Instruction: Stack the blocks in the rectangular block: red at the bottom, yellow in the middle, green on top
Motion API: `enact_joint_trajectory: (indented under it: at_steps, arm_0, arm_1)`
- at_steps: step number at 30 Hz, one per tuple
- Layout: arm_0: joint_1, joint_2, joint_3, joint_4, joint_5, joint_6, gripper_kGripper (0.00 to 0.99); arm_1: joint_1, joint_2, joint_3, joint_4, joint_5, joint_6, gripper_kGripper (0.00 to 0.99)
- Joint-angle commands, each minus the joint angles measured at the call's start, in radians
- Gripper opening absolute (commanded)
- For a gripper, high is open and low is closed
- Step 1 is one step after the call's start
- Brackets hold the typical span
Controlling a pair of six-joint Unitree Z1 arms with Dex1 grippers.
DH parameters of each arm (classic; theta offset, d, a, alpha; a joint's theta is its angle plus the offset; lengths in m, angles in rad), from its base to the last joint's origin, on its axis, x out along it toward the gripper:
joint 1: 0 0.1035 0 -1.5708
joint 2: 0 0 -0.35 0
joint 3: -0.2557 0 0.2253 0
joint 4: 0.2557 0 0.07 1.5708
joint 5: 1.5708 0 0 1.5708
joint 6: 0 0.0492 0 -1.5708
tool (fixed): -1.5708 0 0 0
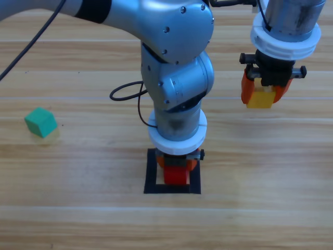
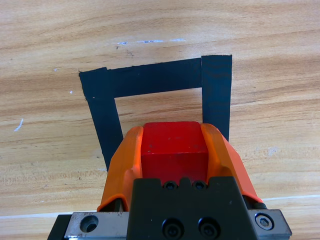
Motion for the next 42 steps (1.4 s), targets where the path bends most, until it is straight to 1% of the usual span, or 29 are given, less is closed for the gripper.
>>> enact_joint_trajectory:
  at_steps: [1,20,22,23,24,25,26,27,28,36,39,42]
  arm_0:
    - [0.022,0.046,0.008,0.011,0.013,-0.008,0.040]
    - [0.027,0.032,0.005,0.020,0.018,-0.062,0.043]
    - [0.027,0.027,0.006,0.020,0.018,-0.068,0.067]
    - [0.027,0.027,0.003,0.020,0.018,-0.071,0.120]
    - [0.027,0.029,-0.001,0.020,0.018,-0.076,0.204]
    - [0.027,0.035,-0.012,0.020,0.020,-0.082,0.348]
    - [0.024,0.041,-0.026,0.020,0.021,-0.089,0.630]
    - [0.019,0.043,-0.032,0.027,0.023,-0.096,0.885]
    - [0.016,0.043,-0.034,0.031,0.023,-0.102,0.983]
    - [0.012,-0.014,-0.034,0.073,0.044,-0.102,0.990]
    - [0.009,-0.086,-0.055,0.122,0.072,-0.088,0.990]
    - [0.009,-0.195,-0.070,0.169,0.101,-0.040,0.990]
  arm_1:
    - [0.001,0.080,0.002,-0.015,0.011,-0.011,0.000]
    - [0.001,0.078,-0.002,-0.015,0.013,-0.015,0.000]
    - [0.001,0.078,-0.002,-0.015,0.013,-0.015,0.000]
    - [0.001,0.078,-0.002,-0.015,0.013,-0.015,0.000]
    - [0.001,0.078,-0.002,-0.015,0.013,-0.015,0.000]
    - [0.001,0.078,-0.002,-0.015,0.013,-0.015,0.000]
    - [0.001,0.078,-0.002,-0.015,0.013,-0.015,0.000]
    - [0.001,0.078,-0.002,-0.015,0.013,-0.015,0.000]
    - [0.001,0.078,-0.002,-0.015,0.013,-0.015,0.000]
    - [0.001,0.078,-0.002,-0.015,0.013,-0.016,0.000]
    - [0.001,0.075,-0.001,-0.015,0.013,-0.016,0.000]
    - [0.001,0.073,-0.001,-0.015,0.011,-0.016,0.000]
